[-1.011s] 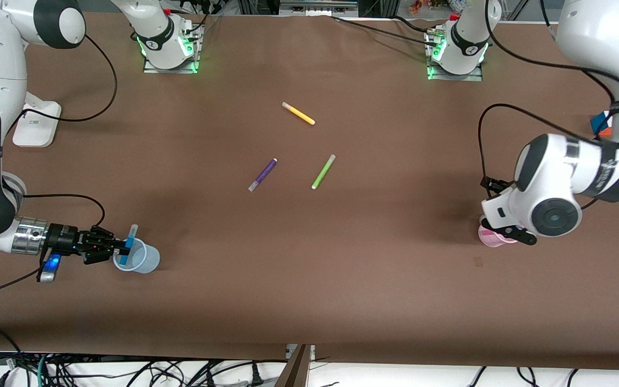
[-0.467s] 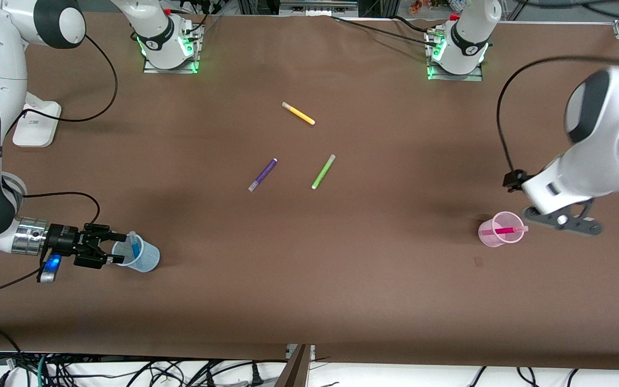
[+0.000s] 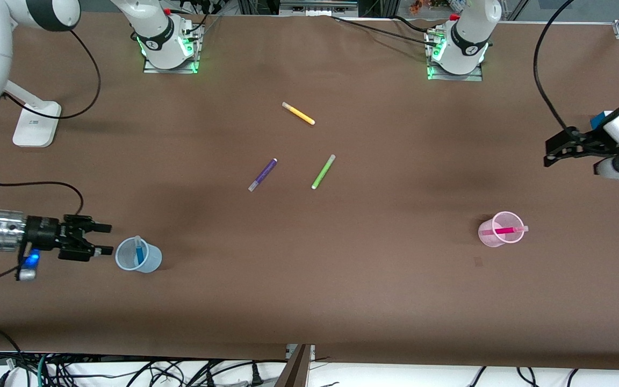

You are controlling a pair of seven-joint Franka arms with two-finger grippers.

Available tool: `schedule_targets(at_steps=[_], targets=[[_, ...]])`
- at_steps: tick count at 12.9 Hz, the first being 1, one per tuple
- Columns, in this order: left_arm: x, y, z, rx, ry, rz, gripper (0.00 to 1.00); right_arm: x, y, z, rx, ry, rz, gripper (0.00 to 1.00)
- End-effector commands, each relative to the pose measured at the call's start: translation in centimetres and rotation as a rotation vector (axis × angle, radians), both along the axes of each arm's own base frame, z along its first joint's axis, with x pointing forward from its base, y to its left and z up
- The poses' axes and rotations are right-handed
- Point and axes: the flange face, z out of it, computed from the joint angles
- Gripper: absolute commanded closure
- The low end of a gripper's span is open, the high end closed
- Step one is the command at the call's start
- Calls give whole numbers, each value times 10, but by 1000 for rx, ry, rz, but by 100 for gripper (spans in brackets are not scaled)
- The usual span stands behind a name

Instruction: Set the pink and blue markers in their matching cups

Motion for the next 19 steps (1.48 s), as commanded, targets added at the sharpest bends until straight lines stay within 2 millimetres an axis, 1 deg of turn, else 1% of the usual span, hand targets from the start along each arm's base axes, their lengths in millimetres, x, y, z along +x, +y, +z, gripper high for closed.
schedule_targets(at_steps=[1, 2, 3, 4, 5, 6, 7, 9, 10, 12, 15, 17, 19], targets=[[-24, 3, 0, -3, -33, 28, 0, -16, 35, 75, -178, -20, 124, 1], [-29, 5, -2, -3, -30, 31, 0, -25, 52, 101, -263, -9, 171, 1], [-33, 9, -6, 1, -20, 34, 0, -38, 68, 128, -333, 6, 227, 1], [-37, 12, -7, 0, -16, 37, 0, -52, 78, 152, -415, 22, 285, 1], [-42, 6, -5, -1, -18, 25, 0, -67, 90, 174, -495, 34, 340, 1], [-48, -1, -1, 1, -33, 14, 0, -80, 101, 194, -569, 42, 394, 1], [-52, -2, -4, 0, -35, 15, 0, -93, 113, 212, -636, 46, 438, 1], [-48, 3, -6, -3, -25, 17, 0, -112, 122, 239, -713, 32, 521, 1], [-49, 2, -5, -3, -25, 22, 0, -117, 118, 244, -737, 16, 571, 1], [-48, 4, -6, -3, -19, 25, 0, -117, 112, 246, -732, 3, 595, 1], [-47, 1, -6, 0, -19, 20, 0, -115, 112, 246, -730, -18, 618, 1], [-47, 2, -5, 0, -21, 20, 0, -113, 108, 247, -720, -68, 687, 1], [-44, 2, -7, 0, -16, 20, 0, -112, 108, 247, -718, -72, 691, 1]])
